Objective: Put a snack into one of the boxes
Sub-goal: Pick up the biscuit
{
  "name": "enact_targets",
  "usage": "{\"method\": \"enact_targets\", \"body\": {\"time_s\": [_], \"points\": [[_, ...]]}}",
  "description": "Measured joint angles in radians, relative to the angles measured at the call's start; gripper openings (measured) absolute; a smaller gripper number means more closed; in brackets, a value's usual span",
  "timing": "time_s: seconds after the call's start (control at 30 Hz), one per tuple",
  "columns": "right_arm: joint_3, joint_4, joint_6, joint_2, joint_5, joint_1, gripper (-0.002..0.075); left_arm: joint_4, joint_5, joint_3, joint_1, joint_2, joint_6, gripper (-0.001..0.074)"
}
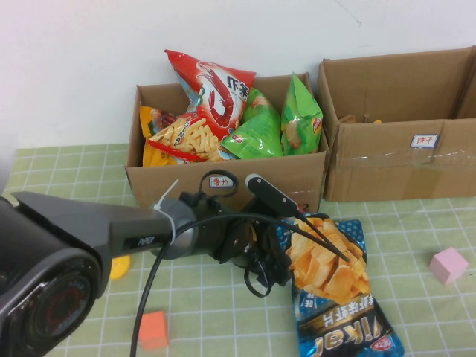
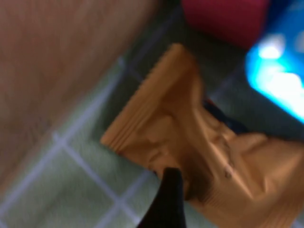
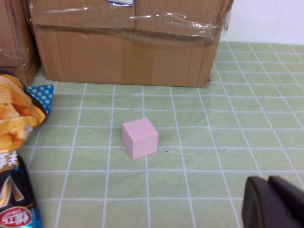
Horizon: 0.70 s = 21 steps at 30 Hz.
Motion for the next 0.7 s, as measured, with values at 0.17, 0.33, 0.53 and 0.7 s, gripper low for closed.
{"method": "enact_targets", "body": {"time_s": [0.17,0.33,0.53,0.7], "points": [[0.0,0.0,0.0,0.0,0.0,0.0,-0.0002,0.01,-0.034,-0.004,0.0,0.004,0.001,0.0494],[0.0,0.0,0.0,0.0,0.0,0.0,-0.0002,0.016,-0.021,-0.008,0.0,0.004,0.002,0.0183],[0.0,0.0,0.0,0.0,0.0,0.0,-0.0002,0.021,0.129,-0.012,-0.002,-0.034,0.017,0.0109],[0.0,0.0,0.0,0.0,0.0,0.0,-0.0002,0.01,0.311,-0.009,-0.002,-0.129,0.066,0.0109]]}}
